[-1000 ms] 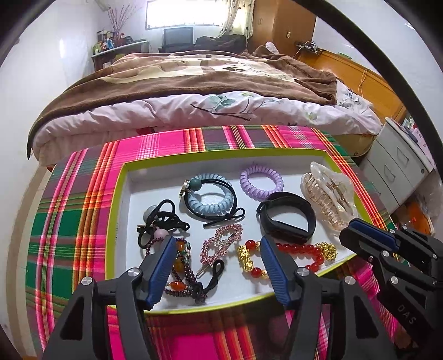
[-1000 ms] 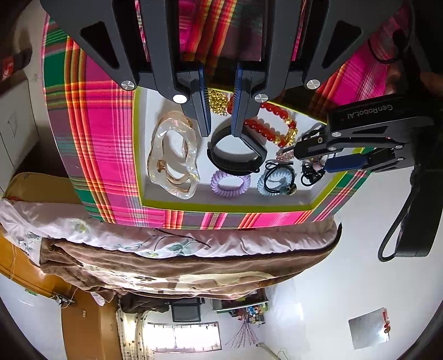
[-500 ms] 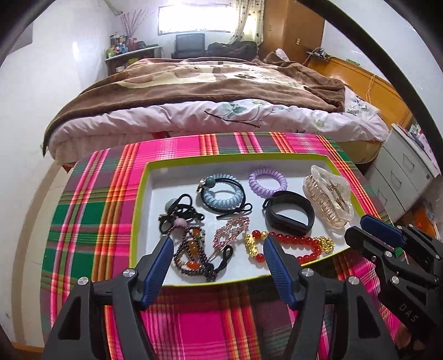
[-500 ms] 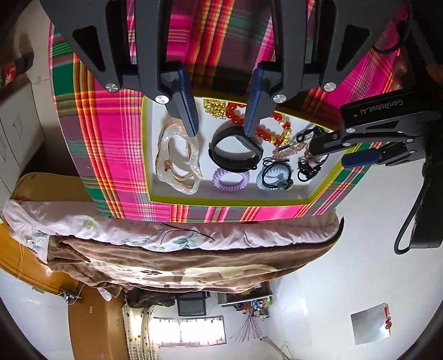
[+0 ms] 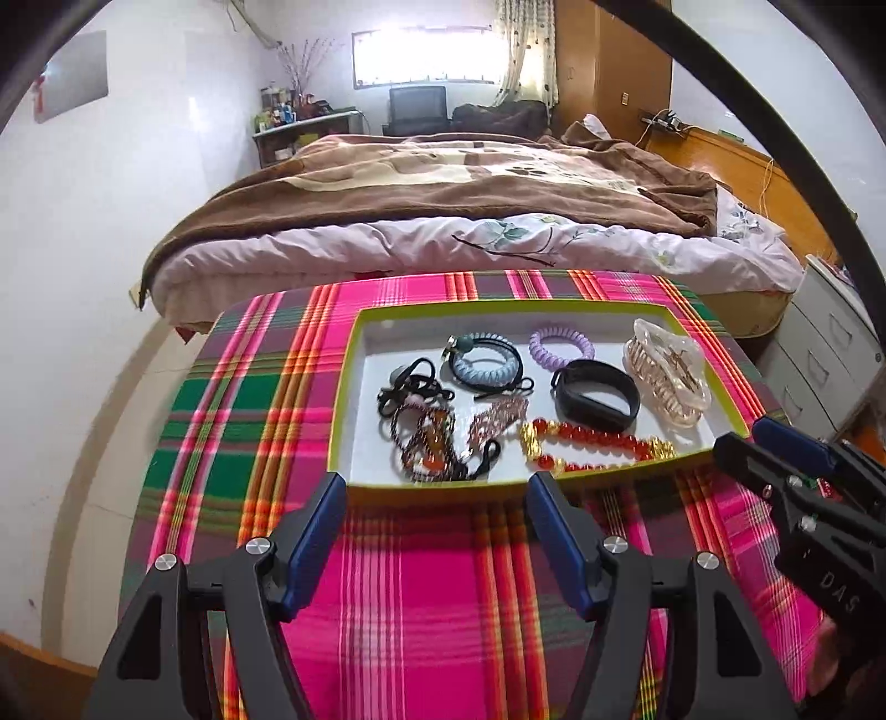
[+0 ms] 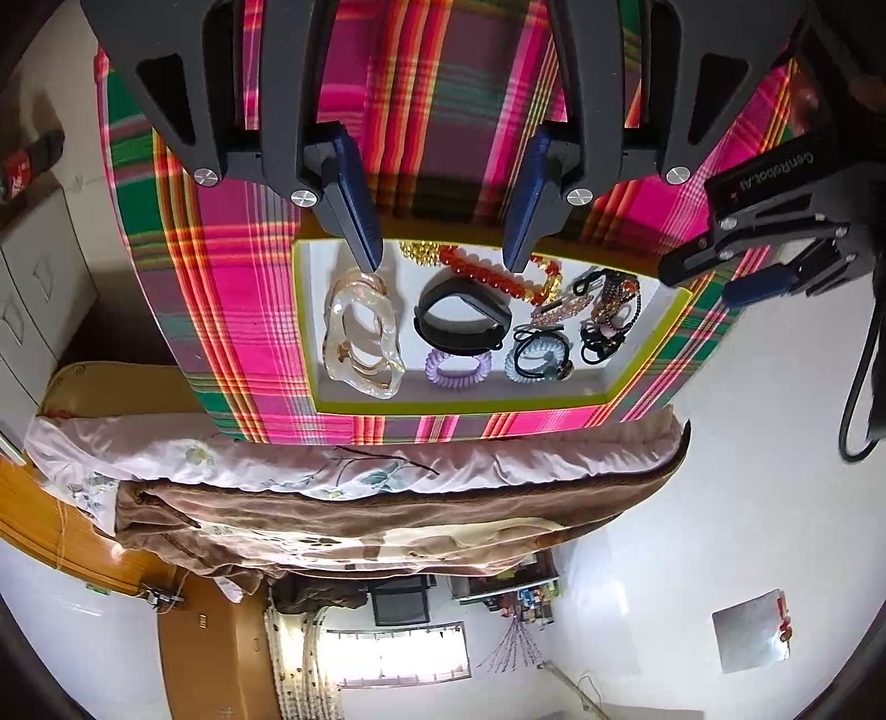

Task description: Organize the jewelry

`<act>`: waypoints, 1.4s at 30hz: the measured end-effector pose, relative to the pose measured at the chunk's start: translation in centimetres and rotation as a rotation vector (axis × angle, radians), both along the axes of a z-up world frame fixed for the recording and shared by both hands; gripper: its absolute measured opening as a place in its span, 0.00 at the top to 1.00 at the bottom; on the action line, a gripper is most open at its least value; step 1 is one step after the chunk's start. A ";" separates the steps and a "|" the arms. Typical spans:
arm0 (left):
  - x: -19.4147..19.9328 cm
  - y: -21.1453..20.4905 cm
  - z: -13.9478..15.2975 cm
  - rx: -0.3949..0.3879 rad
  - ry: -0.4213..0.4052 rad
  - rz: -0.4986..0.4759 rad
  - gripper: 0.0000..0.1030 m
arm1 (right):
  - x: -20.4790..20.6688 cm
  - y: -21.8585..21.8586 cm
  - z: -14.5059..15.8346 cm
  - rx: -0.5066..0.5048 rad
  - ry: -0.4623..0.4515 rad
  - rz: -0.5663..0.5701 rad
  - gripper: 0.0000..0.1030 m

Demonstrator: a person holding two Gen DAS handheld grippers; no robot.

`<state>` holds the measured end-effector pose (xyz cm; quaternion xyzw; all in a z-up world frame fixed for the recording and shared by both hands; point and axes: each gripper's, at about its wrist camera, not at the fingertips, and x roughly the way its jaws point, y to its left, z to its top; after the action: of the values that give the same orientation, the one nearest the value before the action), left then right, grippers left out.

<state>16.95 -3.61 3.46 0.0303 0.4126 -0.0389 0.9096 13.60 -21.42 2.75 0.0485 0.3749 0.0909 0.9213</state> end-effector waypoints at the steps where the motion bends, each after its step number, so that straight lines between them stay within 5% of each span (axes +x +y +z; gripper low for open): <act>1: -0.3 0.1 0.0 0.000 -0.005 0.007 0.35 | -0.3 0.0 0.0 0.004 0.003 -0.005 0.55; 19: -7.3 0.6 0.2 0.036 -0.089 0.074 0.35 | -6.0 1.9 0.4 -0.068 -0.053 -0.060 0.54; 42: -8.7 0.4 -0.2 0.031 -0.069 0.065 0.35 | -7.2 2.4 0.4 -0.046 -0.053 -0.064 0.54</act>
<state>8.26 -3.18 3.30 0.0322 0.3824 -0.0021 0.9234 6.39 -19.05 3.12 0.0368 0.3505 0.0538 0.9343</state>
